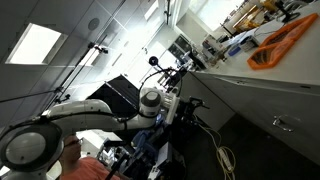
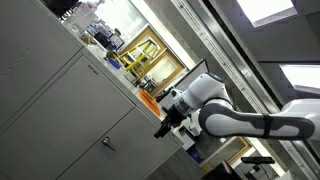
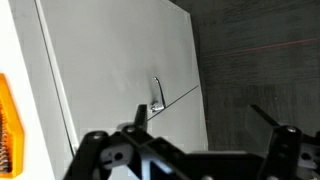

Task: Open the right cupboard door

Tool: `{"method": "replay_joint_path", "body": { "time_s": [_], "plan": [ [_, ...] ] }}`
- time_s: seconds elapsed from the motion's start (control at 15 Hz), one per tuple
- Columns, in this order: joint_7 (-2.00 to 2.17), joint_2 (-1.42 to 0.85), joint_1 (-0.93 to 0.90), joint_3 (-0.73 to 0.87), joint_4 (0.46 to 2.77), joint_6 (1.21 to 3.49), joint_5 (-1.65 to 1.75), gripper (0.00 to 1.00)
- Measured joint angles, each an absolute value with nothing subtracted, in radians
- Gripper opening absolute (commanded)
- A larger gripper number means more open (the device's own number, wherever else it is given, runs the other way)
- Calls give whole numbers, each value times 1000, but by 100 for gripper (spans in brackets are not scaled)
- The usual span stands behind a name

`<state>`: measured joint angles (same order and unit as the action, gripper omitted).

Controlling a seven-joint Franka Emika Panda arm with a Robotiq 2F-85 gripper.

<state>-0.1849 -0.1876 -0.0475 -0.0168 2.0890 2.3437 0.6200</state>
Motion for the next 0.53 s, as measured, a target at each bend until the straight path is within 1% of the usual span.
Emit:
{"method": "replay_joint_path", "body": {
  "time_s": [0.27,0.53],
  "plan": [
    [-224,-346,-27,13,1992,2458,650,100],
    [-347,-470,18,13,1917,2582,609,100]
  ]
}}
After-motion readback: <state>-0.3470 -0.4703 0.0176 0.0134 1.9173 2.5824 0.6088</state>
